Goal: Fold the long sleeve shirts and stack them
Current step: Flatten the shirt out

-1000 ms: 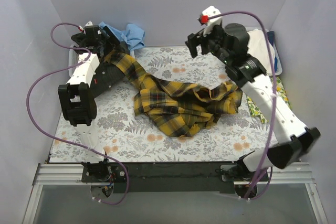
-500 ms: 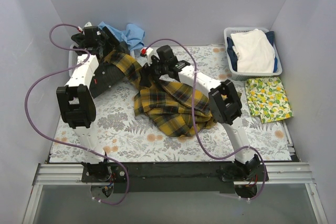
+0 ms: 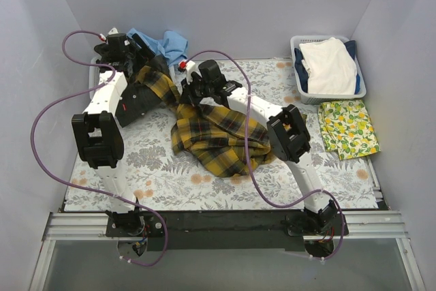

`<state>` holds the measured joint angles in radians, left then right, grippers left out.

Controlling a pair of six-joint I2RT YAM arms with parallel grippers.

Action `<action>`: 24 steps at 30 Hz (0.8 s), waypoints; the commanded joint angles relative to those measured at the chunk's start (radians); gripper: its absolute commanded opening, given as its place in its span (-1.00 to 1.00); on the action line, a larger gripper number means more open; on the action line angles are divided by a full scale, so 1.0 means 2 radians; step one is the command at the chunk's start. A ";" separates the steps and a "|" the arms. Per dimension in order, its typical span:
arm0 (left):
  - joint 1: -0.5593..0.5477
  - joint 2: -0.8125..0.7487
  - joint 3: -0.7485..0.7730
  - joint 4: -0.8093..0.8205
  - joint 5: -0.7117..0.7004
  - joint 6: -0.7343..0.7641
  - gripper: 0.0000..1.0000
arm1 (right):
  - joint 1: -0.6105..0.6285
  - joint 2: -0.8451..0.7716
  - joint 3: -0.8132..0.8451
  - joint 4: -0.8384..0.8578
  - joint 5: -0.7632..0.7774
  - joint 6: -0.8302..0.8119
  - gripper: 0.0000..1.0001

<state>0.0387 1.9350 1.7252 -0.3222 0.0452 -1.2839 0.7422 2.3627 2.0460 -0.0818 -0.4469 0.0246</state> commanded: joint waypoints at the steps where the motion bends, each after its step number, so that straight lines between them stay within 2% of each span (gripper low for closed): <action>1: 0.007 -0.026 0.031 0.002 -0.007 0.005 0.75 | 0.006 -0.131 -0.039 0.010 0.064 -0.011 -0.97; 5: 0.017 -0.020 0.041 -0.005 -0.016 0.008 0.75 | 0.006 -0.208 -0.061 0.031 0.107 -0.053 -0.97; 9: 0.024 -0.010 0.044 -0.005 -0.039 0.010 0.75 | 0.006 -0.282 -0.097 0.075 0.140 -0.061 -0.97; 14: 0.029 0.023 0.048 -0.005 -0.043 0.018 0.75 | 0.006 -0.374 -0.198 0.186 0.190 -0.064 -0.97; 17: 0.029 0.040 0.056 -0.010 -0.024 0.019 0.72 | 0.006 -0.426 -0.221 0.189 0.220 -0.084 -0.97; 20: 0.029 0.026 0.041 -0.012 0.010 0.024 0.72 | 0.006 -0.471 -0.250 0.172 0.278 -0.104 -0.97; 24: 0.029 -0.009 -0.005 -0.004 0.023 0.050 0.76 | 0.004 -0.551 -0.316 0.173 0.417 -0.118 -0.97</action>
<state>0.0963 2.0193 1.7676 -0.3355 0.0391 -1.2404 0.7536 1.4113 1.5028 0.1661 0.0994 -0.1589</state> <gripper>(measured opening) 0.875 0.031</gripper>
